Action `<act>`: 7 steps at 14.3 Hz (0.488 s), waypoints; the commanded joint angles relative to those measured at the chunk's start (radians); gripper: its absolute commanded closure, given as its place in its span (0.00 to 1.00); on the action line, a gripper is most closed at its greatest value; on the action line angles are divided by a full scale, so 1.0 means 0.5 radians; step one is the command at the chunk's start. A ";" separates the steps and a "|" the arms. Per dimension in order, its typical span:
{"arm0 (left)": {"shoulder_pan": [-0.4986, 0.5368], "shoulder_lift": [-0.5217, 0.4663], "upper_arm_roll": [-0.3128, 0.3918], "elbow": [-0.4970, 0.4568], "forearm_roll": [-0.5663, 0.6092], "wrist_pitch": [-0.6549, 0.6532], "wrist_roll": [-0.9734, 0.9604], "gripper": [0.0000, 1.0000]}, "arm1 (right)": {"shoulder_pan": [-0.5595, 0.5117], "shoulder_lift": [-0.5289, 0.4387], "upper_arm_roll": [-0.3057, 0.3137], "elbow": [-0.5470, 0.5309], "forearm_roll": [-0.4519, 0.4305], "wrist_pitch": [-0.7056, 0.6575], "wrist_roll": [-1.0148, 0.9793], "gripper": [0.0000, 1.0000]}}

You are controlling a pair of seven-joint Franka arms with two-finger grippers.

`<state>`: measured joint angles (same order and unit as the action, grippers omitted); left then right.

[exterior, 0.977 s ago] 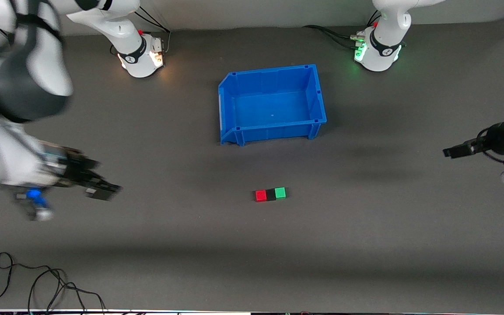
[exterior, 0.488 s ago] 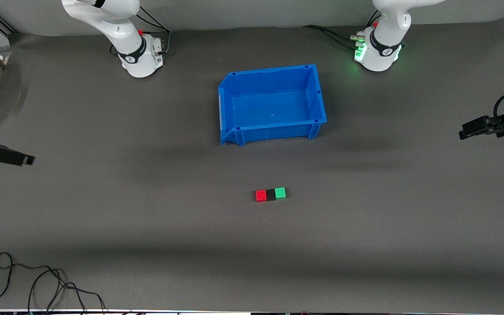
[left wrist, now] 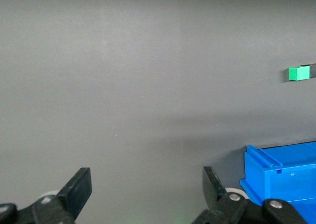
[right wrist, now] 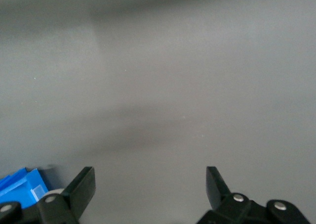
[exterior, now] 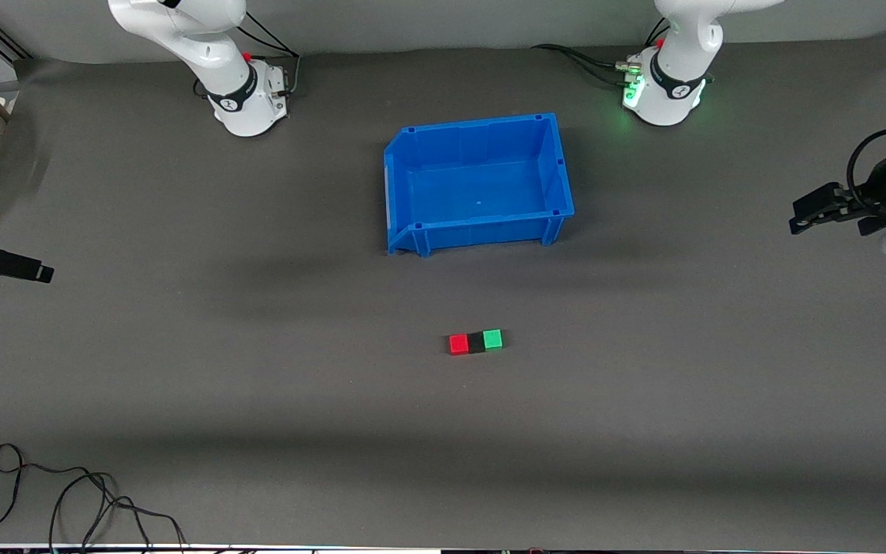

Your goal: Attach green and red cubes to black cube

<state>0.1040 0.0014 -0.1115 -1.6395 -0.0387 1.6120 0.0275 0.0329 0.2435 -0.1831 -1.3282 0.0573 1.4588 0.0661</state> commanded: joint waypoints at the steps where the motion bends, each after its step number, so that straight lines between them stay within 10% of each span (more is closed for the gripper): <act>1: -0.048 0.012 0.011 0.055 0.037 -0.033 0.009 0.00 | 0.091 -0.281 -0.020 -0.399 -0.078 0.190 -0.043 0.01; 7: -0.269 0.012 0.220 0.058 0.053 0.003 0.003 0.00 | 0.067 -0.284 0.059 -0.402 -0.109 0.221 -0.040 0.01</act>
<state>-0.0053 0.0016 -0.0231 -1.6343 -0.0352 1.6192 0.0278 0.0790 0.1305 -0.1793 -1.4960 0.0275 1.5529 0.0636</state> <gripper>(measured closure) 0.000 0.004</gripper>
